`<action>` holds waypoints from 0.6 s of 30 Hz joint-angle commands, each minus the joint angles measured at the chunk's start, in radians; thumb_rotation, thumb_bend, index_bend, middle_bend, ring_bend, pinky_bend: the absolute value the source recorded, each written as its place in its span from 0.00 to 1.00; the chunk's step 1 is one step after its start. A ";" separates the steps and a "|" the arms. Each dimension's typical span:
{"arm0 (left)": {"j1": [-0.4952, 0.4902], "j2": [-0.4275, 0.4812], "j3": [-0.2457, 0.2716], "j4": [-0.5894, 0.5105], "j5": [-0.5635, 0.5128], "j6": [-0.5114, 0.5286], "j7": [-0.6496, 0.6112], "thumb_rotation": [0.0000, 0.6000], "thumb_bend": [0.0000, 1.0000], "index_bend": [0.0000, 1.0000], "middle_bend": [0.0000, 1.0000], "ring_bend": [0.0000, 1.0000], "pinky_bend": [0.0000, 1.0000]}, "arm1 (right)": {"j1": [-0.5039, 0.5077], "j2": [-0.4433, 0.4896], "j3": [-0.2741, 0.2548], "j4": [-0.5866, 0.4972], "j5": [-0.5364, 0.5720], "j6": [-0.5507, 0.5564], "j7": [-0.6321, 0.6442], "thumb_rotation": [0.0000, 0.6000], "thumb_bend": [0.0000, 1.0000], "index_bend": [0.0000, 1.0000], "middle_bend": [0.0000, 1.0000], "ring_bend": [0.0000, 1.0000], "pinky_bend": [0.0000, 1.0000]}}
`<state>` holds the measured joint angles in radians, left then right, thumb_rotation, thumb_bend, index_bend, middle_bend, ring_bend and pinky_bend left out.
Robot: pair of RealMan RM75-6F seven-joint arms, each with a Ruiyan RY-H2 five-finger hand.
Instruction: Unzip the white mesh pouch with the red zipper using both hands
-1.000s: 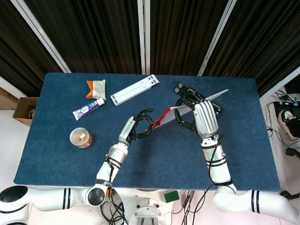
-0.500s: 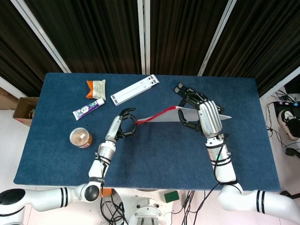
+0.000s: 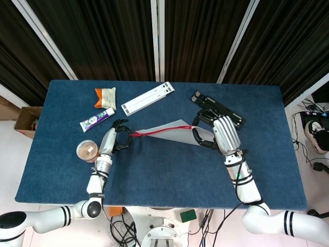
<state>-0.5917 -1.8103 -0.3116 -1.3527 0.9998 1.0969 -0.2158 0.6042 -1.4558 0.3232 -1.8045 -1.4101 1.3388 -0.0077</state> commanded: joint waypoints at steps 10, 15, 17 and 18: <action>0.031 -0.017 0.017 0.103 0.015 -0.004 0.034 1.00 0.51 0.62 0.16 0.00 0.09 | -0.012 0.017 -0.011 -0.011 -0.015 0.006 0.010 1.00 0.54 0.80 0.57 0.34 0.44; 0.044 -0.019 0.017 0.125 0.017 -0.005 0.035 1.00 0.51 0.63 0.16 0.00 0.09 | -0.022 0.030 -0.016 -0.017 -0.019 0.013 0.011 1.00 0.54 0.80 0.57 0.34 0.44; 0.049 -0.016 0.018 0.123 0.020 -0.010 0.032 1.00 0.51 0.63 0.16 0.00 0.09 | -0.026 0.038 -0.023 -0.020 -0.019 0.008 0.005 1.00 0.54 0.80 0.57 0.34 0.44; 0.052 -0.013 0.018 0.120 0.024 -0.011 0.029 1.00 0.51 0.62 0.16 0.00 0.09 | -0.026 0.040 -0.028 -0.021 -0.020 0.003 0.002 1.00 0.54 0.80 0.57 0.34 0.44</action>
<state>-0.5419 -1.8248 -0.2938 -1.2311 1.0220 1.0873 -0.1849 0.5792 -1.4183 0.2984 -1.8242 -1.4299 1.3451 -0.0028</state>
